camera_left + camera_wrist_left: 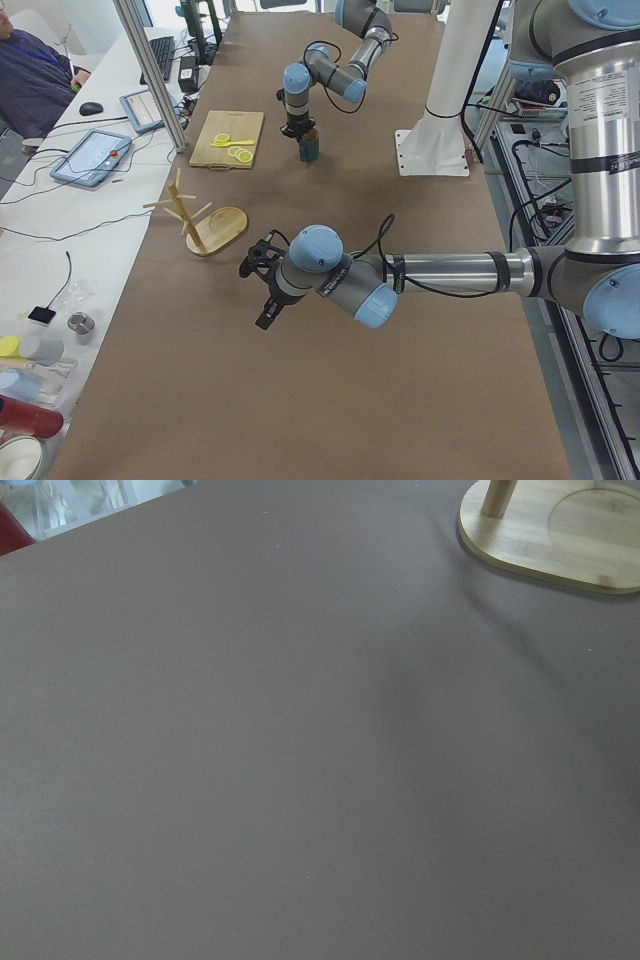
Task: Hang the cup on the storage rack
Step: 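Lower the blue mug onto the table in front of the cutting board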
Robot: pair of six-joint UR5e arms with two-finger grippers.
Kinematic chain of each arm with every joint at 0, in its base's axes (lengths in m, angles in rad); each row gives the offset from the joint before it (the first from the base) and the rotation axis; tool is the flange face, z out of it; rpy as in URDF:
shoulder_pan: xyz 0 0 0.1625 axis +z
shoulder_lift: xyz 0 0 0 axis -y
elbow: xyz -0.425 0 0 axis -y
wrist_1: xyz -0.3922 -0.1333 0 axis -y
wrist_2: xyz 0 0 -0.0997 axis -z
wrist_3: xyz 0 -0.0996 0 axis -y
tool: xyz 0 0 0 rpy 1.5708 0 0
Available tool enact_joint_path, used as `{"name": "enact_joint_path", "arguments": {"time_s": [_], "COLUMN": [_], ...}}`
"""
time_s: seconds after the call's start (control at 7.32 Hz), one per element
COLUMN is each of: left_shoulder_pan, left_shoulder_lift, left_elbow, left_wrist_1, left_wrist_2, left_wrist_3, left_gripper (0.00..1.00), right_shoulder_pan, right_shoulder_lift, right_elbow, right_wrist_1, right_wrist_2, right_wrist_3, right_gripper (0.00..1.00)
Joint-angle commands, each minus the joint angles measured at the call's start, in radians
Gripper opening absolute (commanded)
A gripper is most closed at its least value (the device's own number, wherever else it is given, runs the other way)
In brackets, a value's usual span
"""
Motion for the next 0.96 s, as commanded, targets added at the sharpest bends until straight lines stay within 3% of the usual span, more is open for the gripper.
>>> {"name": "enact_joint_path", "arguments": {"time_s": [0.0, 0.14, 0.27, 0.82], "left_shoulder_pan": [0.000, 0.001, 0.001, 0.000], "left_shoulder_lift": [0.000, 0.000, 0.000, 0.000], "left_elbow": [0.000, 0.000, 0.001, 0.000], "left_wrist_1": [0.000, 0.000, 0.000, 0.002], "left_wrist_2": [0.000, 0.000, 0.000, -0.006], "left_wrist_3": [0.000, -0.002, -0.002, -0.029], "left_gripper": [1.00, 1.00, 1.00, 1.00], "right_shoulder_pan": [-0.001, -0.001, -0.002, 0.031], "right_shoulder_lift": [0.000, 0.001, 0.001, -0.002], "right_elbow": [0.002, 0.002, 0.003, 0.066], "right_wrist_1": [0.001, 0.001, -0.001, -0.008], "right_wrist_2": [-0.003, -0.007, -0.014, -0.008], "right_wrist_3": [-0.015, -0.023, -0.037, -0.201], "right_gripper": [0.03, 0.14, 0.97, 1.00]}}
